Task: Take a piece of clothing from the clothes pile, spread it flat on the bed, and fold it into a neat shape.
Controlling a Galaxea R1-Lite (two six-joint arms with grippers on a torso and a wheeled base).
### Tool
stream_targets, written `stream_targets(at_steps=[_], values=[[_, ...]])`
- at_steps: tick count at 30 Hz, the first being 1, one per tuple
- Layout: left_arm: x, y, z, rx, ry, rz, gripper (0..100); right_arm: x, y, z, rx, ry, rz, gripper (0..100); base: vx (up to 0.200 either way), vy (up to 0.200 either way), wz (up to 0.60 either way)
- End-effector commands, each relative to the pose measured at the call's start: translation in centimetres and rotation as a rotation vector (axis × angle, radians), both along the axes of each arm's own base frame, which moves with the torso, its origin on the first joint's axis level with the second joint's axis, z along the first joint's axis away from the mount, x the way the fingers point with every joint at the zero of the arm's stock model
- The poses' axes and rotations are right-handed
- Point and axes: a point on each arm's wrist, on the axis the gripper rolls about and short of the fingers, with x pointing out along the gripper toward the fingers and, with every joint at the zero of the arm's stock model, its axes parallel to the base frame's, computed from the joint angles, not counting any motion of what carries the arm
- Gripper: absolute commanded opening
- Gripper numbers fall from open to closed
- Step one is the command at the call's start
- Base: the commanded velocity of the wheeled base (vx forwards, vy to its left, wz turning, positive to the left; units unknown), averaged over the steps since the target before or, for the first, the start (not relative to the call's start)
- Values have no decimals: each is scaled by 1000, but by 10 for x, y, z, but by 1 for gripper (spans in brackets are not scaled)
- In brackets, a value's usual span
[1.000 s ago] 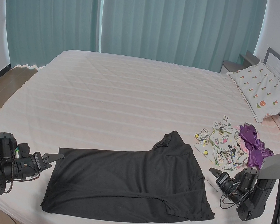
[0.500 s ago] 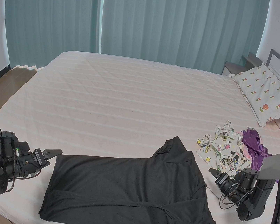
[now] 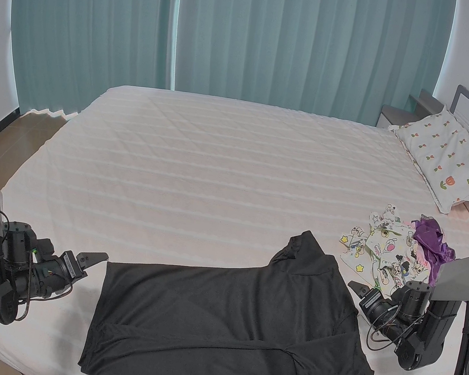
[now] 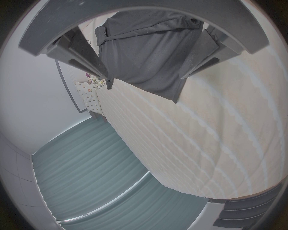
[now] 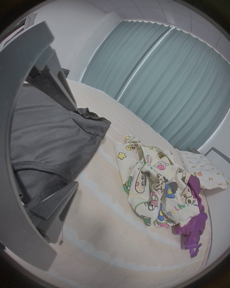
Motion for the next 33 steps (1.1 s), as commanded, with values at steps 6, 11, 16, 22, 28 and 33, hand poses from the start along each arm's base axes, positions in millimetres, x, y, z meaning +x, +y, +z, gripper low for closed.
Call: stream_targets(at_steps=[6, 11, 16, 22, 28, 33], values=[[43, -20, -22, 22, -11, -49, 100, 0, 1, 3, 1, -14, 3, 100, 0, 0, 0], [70, -18, -38, 161, -13, 32, 100, -1, 1, 2, -1, -8, 3, 100, 0, 0, 0], [79, -19, -46, 261, -30, 55, 100, -2, 5, 2, -1, -7, 15, 100, 0, 0, 0], [78, -24, -54, 284, 9, 47, 100, -2, 5, 1, -1, -4, 17, 100, 0, 0, 0], [79, -30, -55, 279, 6, 23, 100, -2, 8, 1, -1, -2, 25, 100, 0, 0, 0], [89, -32, -65, 286, 2, 24, 100, -2, 8, 1, -1, -4, 25, 100, 0, 0, 0]])
